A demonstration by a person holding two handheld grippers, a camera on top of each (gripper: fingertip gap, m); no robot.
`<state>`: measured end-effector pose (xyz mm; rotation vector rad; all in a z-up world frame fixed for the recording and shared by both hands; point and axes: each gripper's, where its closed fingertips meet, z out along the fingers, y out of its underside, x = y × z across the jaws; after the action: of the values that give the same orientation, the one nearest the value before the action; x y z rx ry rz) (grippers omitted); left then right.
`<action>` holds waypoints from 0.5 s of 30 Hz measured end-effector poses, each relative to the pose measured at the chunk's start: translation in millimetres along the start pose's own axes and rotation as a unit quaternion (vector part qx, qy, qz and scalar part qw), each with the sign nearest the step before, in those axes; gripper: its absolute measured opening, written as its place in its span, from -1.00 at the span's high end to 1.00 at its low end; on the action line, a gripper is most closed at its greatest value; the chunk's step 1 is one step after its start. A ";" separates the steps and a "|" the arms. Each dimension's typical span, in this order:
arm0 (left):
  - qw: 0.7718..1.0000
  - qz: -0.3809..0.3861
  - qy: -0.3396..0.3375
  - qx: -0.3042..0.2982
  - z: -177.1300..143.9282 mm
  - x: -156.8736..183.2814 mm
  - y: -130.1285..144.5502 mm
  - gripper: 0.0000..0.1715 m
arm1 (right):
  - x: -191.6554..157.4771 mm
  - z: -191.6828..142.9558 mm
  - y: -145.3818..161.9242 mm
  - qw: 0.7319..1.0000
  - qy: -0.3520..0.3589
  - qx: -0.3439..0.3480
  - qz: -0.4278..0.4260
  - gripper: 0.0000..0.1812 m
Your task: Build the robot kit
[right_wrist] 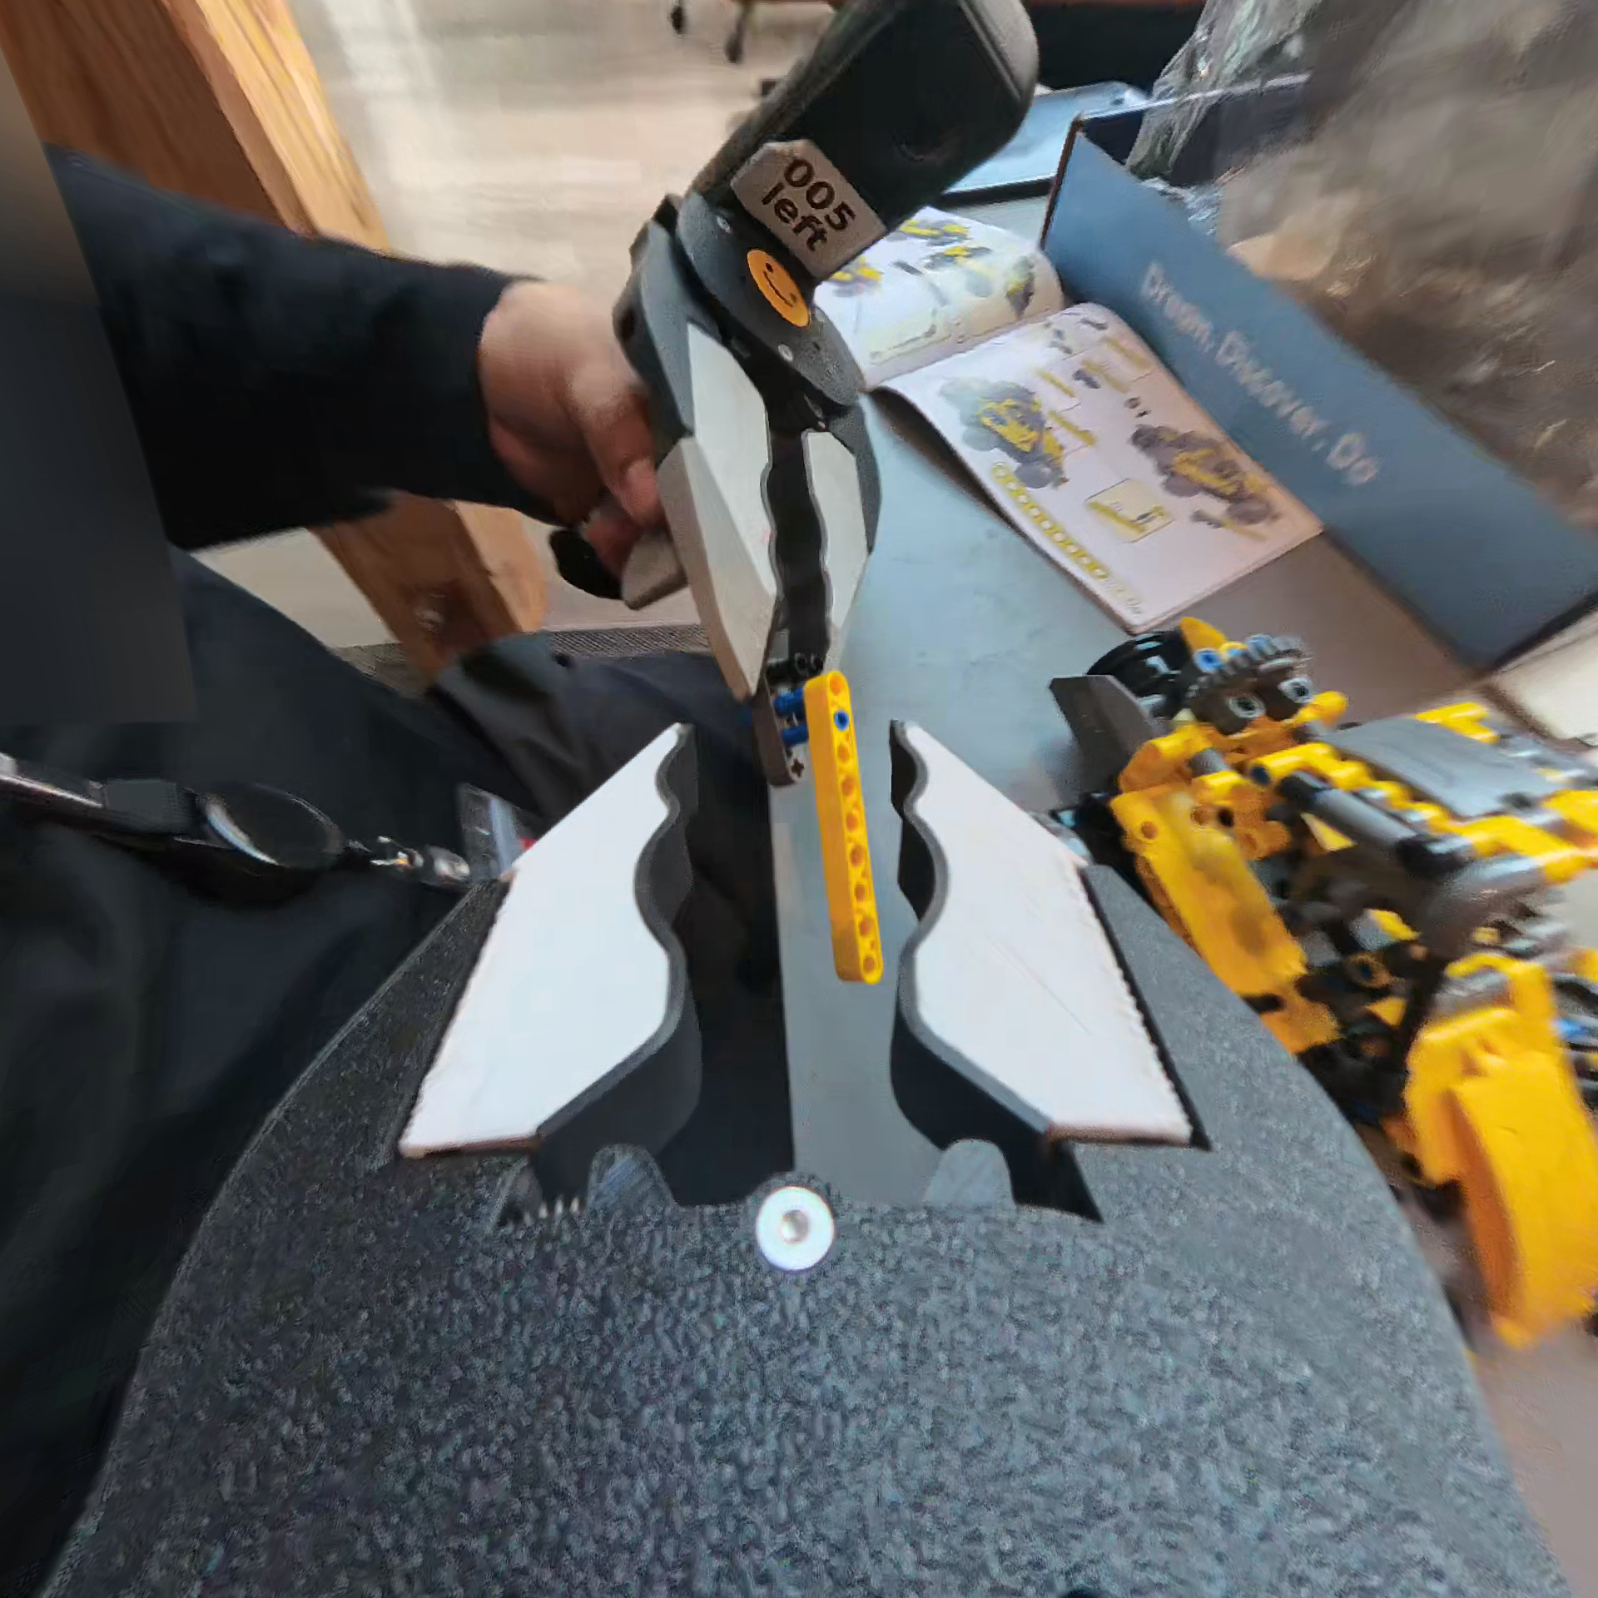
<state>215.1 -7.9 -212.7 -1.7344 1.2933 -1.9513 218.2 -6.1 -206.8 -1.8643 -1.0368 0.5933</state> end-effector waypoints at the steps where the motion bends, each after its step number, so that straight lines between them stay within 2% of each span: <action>1: 1.000 -0.017 0.013 0.011 0.9 1.2 -1.8 0.86 | 2.3 -1.6 1.7 0.999 0.027 -0.011 -0.030 0.51; 4: 0.997 -0.051 0.048 0.023 7.4 5.7 -2.6 0.86 | 6.4 -1.5 5.6 0.991 0.076 -0.039 -0.099 0.51; 8: 0.994 -0.074 0.068 0.034 12.4 8.5 -4.7 0.85 | -0.1 0.5 5.7 0.989 0.060 -0.040 -0.129 0.65; 15: 0.991 -0.099 0.085 0.040 13.0 10.6 -5.3 0.85 | -2.6 1.1 4.9 0.992 0.027 -0.008 -0.121 0.67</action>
<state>225.7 -17.9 -202.8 -1.7502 1.1110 -2.2714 218.0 -9.0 -211.6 -1.7252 -1.2110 0.3909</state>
